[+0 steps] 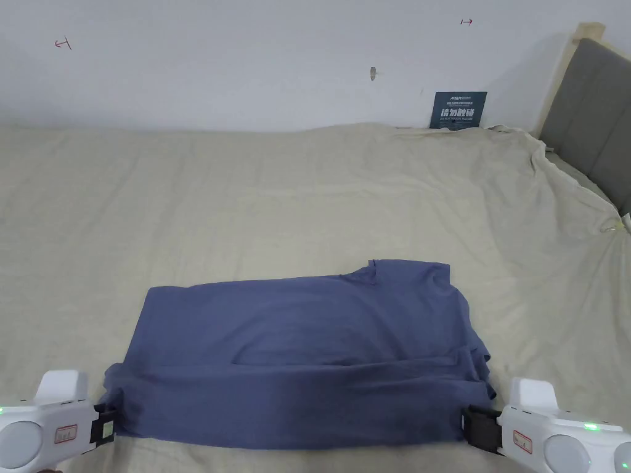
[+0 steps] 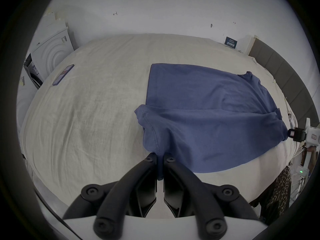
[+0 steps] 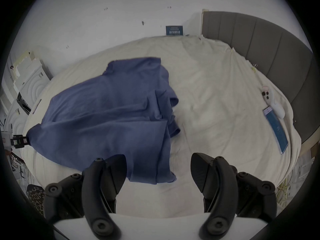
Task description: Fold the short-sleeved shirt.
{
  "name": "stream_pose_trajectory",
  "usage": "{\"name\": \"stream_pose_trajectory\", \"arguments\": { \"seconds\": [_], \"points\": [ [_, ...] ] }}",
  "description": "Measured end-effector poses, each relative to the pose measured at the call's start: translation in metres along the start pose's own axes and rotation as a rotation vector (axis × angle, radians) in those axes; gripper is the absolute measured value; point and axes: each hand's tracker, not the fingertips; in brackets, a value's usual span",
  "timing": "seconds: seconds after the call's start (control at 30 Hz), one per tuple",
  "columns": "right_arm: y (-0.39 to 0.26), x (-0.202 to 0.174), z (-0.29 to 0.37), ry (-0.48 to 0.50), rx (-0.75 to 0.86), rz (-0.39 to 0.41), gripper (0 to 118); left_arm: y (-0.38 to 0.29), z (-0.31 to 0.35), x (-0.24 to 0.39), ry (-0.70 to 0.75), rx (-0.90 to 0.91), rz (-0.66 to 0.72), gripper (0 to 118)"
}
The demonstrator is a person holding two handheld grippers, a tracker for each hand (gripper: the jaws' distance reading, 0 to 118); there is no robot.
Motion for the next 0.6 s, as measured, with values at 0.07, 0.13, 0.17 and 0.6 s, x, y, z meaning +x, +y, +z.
{"name": "stream_pose_trajectory", "arguments": {
  "seconds": [0.07,0.13,0.17,0.6],
  "points": [
    [-0.003,-0.001,-0.006,0.007,-0.007,0.002,70,0.000,0.000,0.000,0.000,-0.001,0.004,3],
    [-0.003,-0.001,-0.008,0.017,-0.007,-0.002,32,-0.002,-0.001,-0.001,0.000,-0.003,0.009,3],
    [-0.003,-0.002,-0.009,0.029,-0.012,-0.004,18,-0.003,-0.002,-0.002,-0.001,-0.003,0.015,3],
    [-0.012,0.011,0.059,0.082,0.094,0.028,8,-0.036,0.017,-0.017,-0.056,-0.011,0.110,3]
  ]
}}
